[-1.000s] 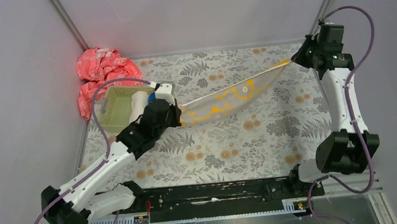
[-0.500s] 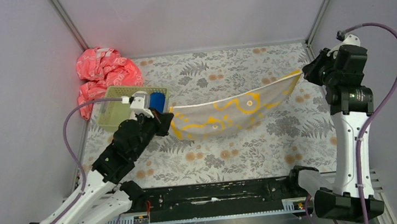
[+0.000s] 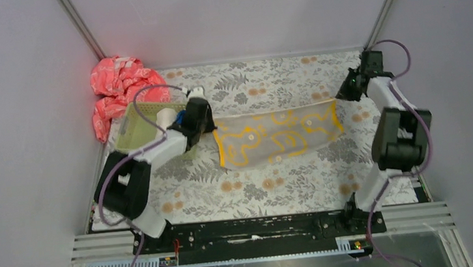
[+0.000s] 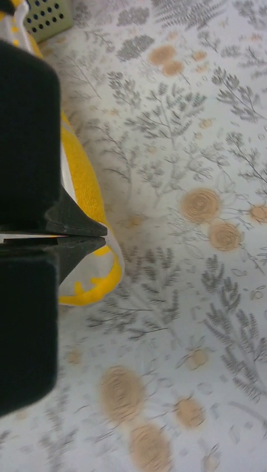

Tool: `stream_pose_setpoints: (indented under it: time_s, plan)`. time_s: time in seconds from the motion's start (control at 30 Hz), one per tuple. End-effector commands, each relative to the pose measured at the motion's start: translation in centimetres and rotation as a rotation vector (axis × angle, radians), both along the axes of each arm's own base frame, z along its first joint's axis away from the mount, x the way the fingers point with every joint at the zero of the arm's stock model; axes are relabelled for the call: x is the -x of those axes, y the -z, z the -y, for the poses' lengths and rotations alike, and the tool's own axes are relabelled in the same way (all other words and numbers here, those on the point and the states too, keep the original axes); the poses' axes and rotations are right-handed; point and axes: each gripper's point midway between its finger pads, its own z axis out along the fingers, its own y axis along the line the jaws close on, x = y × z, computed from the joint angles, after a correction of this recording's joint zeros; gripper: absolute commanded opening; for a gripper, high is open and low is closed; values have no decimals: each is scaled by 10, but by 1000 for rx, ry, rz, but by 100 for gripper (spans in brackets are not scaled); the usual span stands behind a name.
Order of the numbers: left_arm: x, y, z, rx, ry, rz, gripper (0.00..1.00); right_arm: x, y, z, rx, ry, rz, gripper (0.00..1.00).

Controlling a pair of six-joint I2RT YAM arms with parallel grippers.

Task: Roll the towels
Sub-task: Flatten out the towel at the center of the board, then fold the towel at the center of the board.

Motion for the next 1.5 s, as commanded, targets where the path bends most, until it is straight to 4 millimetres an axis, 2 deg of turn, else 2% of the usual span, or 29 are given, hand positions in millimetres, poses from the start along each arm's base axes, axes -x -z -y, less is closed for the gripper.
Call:
stream_pose_setpoints:
  time_s: [0.0, 0.13, 0.23, 0.5, 0.57, 0.67, 0.73, 0.93, 1.0, 1.23, 1.47]
  plan:
    - [-76, -24, 27, 105, 61, 120, 0, -72, -5, 4, -28, -54, 151, 0]
    - [-105, -2, 41, 63, 129, 72, 2, -100, 16, 6, -44, -93, 145, 0]
    - [-116, 7, 40, 51, 138, 61, 3, -107, 25, 9, -55, -104, 134, 0]
    - [-133, 24, 22, 66, 106, 27, 4, -122, 21, 17, -94, -113, 186, 0]
    - [-132, 32, 21, 70, 102, -2, 4, -123, 26, 15, -111, -126, 168, 0]
    - [-126, 39, 20, 70, 101, -24, 6, -118, 34, 12, -126, -129, 149, 0]
    - [-122, 40, 19, 75, 104, -24, 7, -116, 30, 12, -125, -129, 163, 0]
    - [-115, 30, 20, 92, 122, 14, 7, -103, 18, 13, -140, -132, 181, 0]
    - [-109, 23, 23, 105, 160, 30, 7, -91, 12, 14, -152, -133, 190, 0]
    - [-92, 9, 15, 94, 161, 73, 7, -66, 9, 22, -183, -94, 201, 0]
    - [-69, 7, 13, 107, 186, 64, 7, -45, 10, 31, -189, -59, 171, 0]
